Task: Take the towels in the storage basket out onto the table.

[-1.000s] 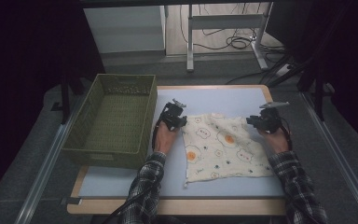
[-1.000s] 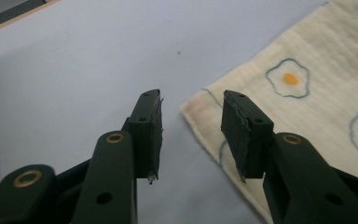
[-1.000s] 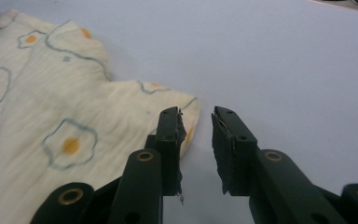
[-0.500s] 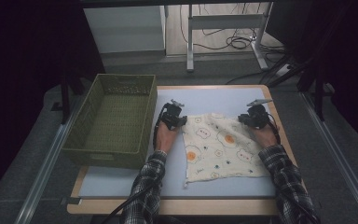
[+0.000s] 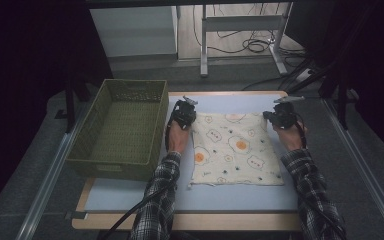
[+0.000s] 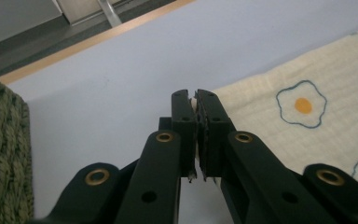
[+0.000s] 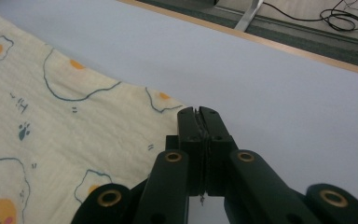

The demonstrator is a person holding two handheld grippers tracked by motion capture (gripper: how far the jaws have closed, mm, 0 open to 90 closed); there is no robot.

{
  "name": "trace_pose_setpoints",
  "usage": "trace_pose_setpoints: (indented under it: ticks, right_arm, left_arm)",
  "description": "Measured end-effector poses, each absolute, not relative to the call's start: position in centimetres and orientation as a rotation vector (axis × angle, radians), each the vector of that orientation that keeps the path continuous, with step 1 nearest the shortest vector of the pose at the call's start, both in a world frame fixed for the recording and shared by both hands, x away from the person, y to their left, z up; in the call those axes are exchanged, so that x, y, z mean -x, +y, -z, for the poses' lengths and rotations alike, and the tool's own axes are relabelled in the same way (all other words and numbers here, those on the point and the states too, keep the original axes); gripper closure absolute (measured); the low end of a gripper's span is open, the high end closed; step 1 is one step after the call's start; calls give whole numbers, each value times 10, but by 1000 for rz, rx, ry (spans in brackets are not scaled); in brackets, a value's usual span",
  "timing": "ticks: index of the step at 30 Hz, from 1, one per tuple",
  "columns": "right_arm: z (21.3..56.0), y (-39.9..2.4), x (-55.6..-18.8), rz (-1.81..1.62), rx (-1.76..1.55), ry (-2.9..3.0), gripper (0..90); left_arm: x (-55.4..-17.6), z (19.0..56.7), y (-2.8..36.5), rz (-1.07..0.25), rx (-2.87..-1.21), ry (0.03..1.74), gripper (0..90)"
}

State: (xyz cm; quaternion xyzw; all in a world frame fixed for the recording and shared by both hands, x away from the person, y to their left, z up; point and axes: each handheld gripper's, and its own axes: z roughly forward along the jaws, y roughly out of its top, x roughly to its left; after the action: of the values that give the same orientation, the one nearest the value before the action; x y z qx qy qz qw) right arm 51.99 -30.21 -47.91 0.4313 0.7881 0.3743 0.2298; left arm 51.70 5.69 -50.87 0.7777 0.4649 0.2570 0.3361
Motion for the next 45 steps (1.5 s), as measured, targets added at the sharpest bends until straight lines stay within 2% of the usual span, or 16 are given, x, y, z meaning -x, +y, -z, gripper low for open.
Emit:
trace_pose_setpoints:
  ticks: [8,16,35,45]
  right_arm:
    - [474,-313,-504,-1090,-1184,2171,886]
    - [468,-325,-472,-1142,-1161,2190,885]
    - [486,-341,-403,-1156,-1129,2248,884]
    - [489,-347,-368,-1193,-1122,2234,882]
  left_arm:
    - [-498,504,54,-650,-2019,1133,860]
    - [-470,499,49,-627,-2031,1079,861]
    - [-402,521,59,-425,-1991,984,863]
    - [-369,525,67,-402,-1949,934,865]
